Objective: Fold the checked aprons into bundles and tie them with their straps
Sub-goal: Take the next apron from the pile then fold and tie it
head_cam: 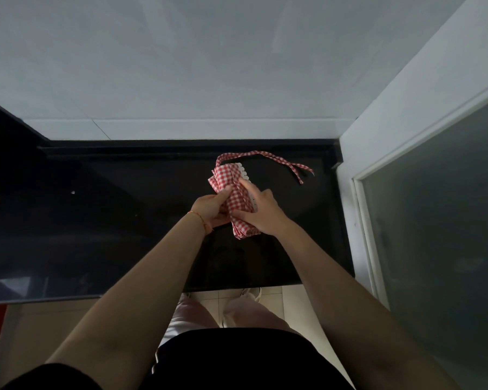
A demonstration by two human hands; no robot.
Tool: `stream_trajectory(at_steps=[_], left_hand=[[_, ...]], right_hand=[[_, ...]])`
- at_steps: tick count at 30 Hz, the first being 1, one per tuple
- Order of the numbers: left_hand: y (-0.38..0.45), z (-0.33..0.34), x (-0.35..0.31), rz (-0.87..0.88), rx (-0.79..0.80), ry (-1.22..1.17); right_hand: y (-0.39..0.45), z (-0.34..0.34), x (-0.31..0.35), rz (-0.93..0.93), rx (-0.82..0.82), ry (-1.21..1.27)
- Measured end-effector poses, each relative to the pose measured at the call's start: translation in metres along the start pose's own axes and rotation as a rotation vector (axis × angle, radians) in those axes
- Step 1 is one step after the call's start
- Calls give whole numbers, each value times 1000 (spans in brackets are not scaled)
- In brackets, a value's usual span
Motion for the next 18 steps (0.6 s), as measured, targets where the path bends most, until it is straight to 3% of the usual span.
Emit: stream_trajectory(at_steps=[8,12,16,18], left_hand=[[-2,6,-6,-56,77,97],[-6,3,-8,75,43,317],[-29,-3,-30,115,99,346],[-43,-5,-46,205,113,371]], right_hand=[[-3,0,-4,-4,-19,-39],[-11,-3,1,-12,-65,-109],[-13,-35,23,-95,-36,-132],[-14,-64,42,-229,-207,-210]])
Point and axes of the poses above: each hand's wrist, its own y-axis towards the middle knuckle, its own z-axis out of the palm, x = y × z, the point moved 2 cm from there along y, towards the middle knuckle, and after that the axes turned 15 degrees about -x, right-handed, at the moved point
